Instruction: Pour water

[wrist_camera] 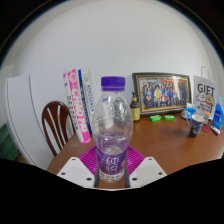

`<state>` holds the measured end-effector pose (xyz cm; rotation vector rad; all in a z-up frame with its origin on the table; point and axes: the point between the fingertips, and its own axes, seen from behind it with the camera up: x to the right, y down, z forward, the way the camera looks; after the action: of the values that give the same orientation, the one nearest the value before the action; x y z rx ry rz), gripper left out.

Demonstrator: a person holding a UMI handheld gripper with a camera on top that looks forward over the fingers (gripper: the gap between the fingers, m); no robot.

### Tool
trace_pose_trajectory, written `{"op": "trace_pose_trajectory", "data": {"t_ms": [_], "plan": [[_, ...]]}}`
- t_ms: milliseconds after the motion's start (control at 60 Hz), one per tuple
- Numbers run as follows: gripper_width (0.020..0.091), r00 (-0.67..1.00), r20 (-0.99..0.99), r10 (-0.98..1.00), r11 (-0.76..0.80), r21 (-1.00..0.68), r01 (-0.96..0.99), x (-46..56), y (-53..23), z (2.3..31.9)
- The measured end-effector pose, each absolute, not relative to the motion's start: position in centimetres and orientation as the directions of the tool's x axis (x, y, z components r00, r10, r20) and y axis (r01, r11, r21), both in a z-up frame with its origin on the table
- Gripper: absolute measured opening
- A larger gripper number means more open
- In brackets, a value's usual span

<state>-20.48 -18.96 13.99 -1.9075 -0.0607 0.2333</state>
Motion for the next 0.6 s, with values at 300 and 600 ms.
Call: {"op": "trace_pose_trajectory", "data": {"t_ms": [300,600], "plan": [[0.0339,0.716,-0.677,0.170,-0.256,-0.732,-0.632,-12.1,-10.2,29.2],[0.0339,0.043,-0.994,0.101,-0.266,-0.068,-0.962,2.3,-1.5,31.3]]}}
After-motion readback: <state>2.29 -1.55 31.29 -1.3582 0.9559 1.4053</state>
